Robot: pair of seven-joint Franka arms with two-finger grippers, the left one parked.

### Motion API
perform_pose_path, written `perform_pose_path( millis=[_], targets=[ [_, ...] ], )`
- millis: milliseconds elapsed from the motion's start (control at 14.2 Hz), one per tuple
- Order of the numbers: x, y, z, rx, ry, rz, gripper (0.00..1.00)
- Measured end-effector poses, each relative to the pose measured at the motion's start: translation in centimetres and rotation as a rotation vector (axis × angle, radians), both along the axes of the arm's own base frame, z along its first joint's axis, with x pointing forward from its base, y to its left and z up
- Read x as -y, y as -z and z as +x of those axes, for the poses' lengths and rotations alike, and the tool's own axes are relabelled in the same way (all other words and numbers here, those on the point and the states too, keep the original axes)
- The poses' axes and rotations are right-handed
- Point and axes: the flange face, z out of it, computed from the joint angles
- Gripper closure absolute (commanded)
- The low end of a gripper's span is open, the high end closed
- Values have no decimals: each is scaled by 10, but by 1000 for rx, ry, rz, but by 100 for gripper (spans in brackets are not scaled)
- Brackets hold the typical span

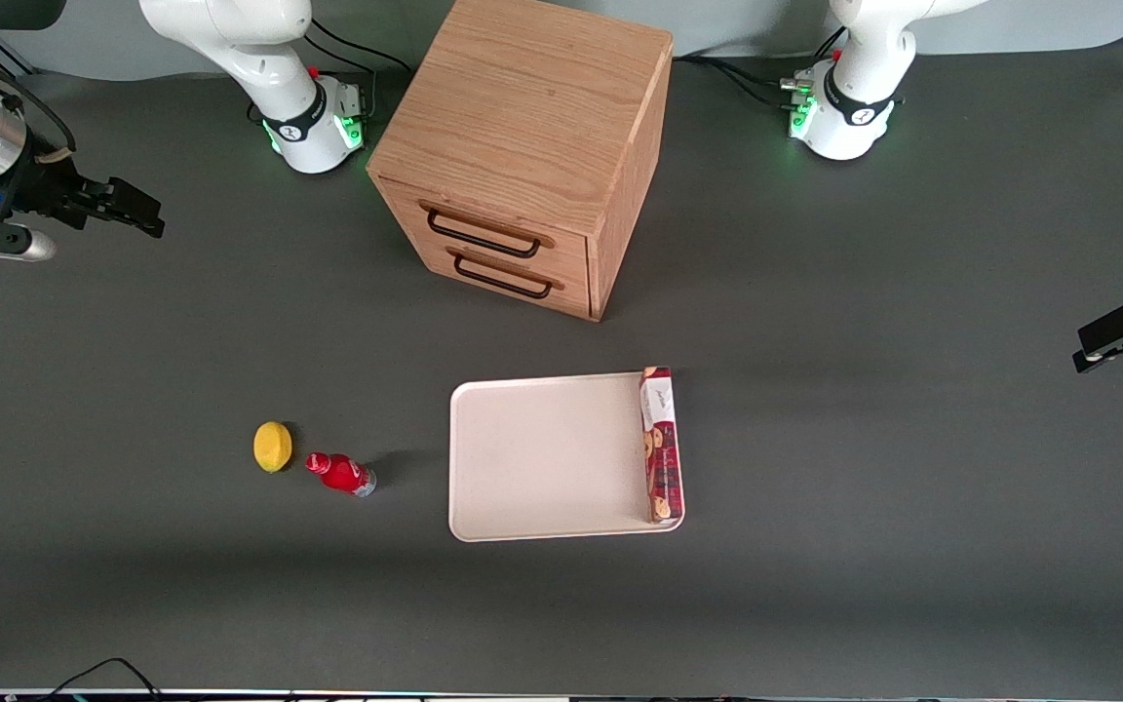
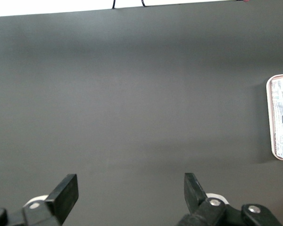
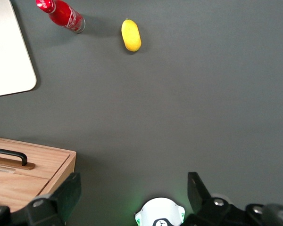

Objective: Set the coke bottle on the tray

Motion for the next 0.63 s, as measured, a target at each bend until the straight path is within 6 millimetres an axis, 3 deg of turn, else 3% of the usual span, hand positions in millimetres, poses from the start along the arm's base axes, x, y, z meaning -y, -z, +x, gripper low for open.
perform_pose_path(
  millis=[423, 634],
  targets=[
    [-5, -14, 1, 30, -6, 12, 0],
    [-44, -34, 22, 51, -81, 21, 0]
  ],
)
